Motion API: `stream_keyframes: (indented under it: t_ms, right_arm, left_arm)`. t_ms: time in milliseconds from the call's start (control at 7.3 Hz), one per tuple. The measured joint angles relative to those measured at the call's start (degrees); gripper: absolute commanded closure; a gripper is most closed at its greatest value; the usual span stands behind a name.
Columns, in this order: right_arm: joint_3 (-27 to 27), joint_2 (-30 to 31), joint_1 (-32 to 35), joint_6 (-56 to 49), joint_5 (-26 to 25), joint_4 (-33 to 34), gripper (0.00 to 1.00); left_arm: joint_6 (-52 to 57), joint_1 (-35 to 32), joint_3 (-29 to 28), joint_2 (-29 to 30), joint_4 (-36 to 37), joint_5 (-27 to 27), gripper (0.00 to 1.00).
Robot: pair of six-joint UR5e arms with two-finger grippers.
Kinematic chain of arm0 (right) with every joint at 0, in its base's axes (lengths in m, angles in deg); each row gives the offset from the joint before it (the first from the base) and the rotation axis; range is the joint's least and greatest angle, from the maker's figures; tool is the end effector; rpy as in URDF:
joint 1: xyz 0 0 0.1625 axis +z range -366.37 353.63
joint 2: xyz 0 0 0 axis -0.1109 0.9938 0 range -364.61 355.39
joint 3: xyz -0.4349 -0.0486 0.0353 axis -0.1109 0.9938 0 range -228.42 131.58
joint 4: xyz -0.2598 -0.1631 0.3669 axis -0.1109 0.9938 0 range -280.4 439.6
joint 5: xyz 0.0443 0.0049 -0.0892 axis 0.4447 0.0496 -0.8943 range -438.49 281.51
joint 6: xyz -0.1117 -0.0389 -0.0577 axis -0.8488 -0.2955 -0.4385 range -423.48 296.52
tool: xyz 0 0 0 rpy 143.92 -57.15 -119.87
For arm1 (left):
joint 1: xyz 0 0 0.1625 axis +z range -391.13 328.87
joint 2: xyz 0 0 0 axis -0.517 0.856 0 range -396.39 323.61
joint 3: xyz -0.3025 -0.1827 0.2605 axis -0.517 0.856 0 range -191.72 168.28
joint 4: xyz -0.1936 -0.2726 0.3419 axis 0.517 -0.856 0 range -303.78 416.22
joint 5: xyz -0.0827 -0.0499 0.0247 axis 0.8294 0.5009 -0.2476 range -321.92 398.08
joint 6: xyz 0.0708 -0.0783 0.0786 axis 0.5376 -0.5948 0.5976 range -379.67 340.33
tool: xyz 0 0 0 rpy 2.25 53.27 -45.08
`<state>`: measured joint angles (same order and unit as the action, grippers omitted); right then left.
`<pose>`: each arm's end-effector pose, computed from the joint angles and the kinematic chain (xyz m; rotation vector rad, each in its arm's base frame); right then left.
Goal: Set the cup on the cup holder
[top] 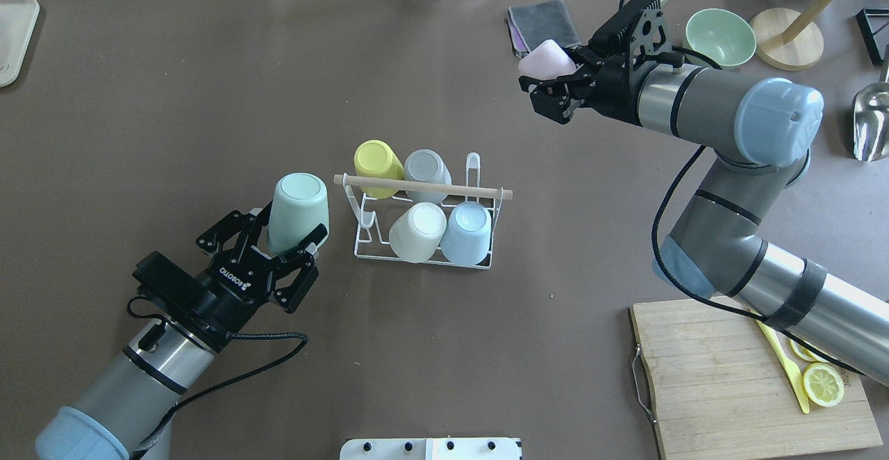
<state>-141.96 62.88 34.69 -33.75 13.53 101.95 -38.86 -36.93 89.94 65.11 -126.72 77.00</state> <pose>-0.4474 -0.5605 0.2583 1.2535 -1.0623 -0.2855 0.5137 -0.2890 0.2862 1.5156 1.0653 -0.1205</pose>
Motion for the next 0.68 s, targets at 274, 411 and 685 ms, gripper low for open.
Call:
stream_keyframes:
  t_ms: [274,411,685]
  right_arm:
    - [3.83,0.05,-1.58,0.02,-4.61,-9.42,1.0]
    - [5.75,-0.04,-1.83,0.1,-6.29,-13.32,1.0]
    - [7.35,-0.25,-2.96,0.13,-10.09,-17.95,1.0]
  left_arm:
    - [2.69,1.29,-0.4,1.83,0.58,-2.01,0.51]
    - [4.32,1.33,-1.26,3.27,0.67,-2.22,0.51]
    - [5.24,1.13,-4.19,6.87,0.7,-2.21,0.51]
